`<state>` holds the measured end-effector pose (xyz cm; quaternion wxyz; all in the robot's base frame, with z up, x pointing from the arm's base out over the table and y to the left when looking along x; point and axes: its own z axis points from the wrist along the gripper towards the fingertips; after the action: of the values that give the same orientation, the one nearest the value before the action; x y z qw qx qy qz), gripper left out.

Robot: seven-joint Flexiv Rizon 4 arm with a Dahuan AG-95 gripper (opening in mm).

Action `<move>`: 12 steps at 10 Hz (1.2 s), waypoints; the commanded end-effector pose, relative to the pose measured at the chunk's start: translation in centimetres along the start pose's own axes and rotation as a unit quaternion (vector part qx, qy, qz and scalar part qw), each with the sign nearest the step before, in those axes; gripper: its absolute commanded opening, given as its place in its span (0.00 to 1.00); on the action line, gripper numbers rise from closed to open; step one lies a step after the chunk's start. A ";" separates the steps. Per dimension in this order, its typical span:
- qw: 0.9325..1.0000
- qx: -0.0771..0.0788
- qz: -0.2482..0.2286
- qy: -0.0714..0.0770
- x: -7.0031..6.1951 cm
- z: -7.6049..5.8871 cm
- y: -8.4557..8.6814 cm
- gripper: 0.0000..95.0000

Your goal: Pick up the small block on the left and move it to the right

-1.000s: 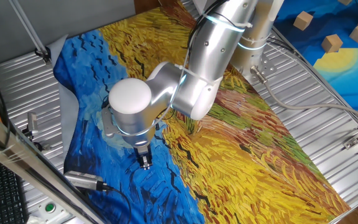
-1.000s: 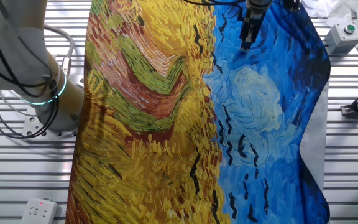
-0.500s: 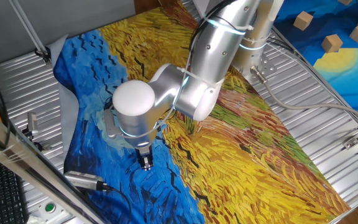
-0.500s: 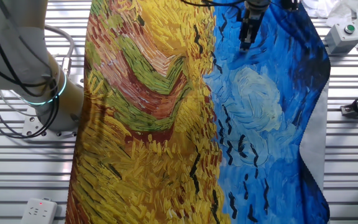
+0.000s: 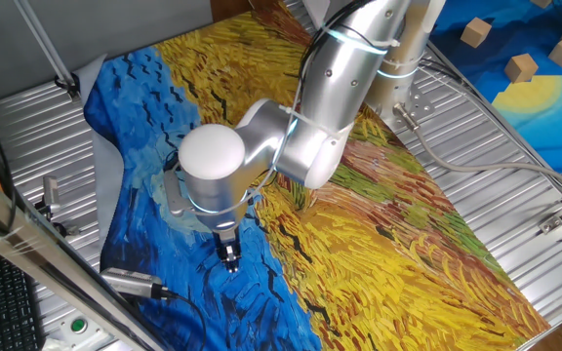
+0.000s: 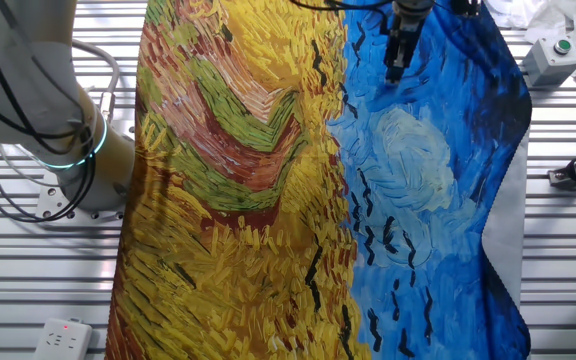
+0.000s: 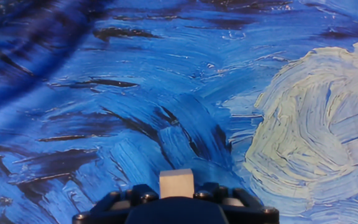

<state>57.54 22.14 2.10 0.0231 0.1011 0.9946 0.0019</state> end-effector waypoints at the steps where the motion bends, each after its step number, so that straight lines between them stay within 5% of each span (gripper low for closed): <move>1: 1.000 0.001 -0.010 -0.011 -0.3 -1.3 -0.4 0.80; 2: 1.000 0.002 -0.011 -0.003 -0.7 -2.5 -0.6 0.80; 3: 1.000 0.003 -0.010 -0.003 -0.8 -3.2 -0.8 0.60; 4: 1.000 0.003 -0.011 -0.004 -0.9 -3.4 -0.8 0.60; 5: 1.000 0.002 -0.009 -0.003 -0.9 -3.4 -0.8 0.40; 6: 1.000 0.004 -0.004 0.003 -0.9 -3.7 -0.8 0.00; 12: 1.000 0.005 -0.004 0.025 -1.0 -4.9 -0.9 0.00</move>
<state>58.18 20.99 7.09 -0.0046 0.0971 0.9953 0.0000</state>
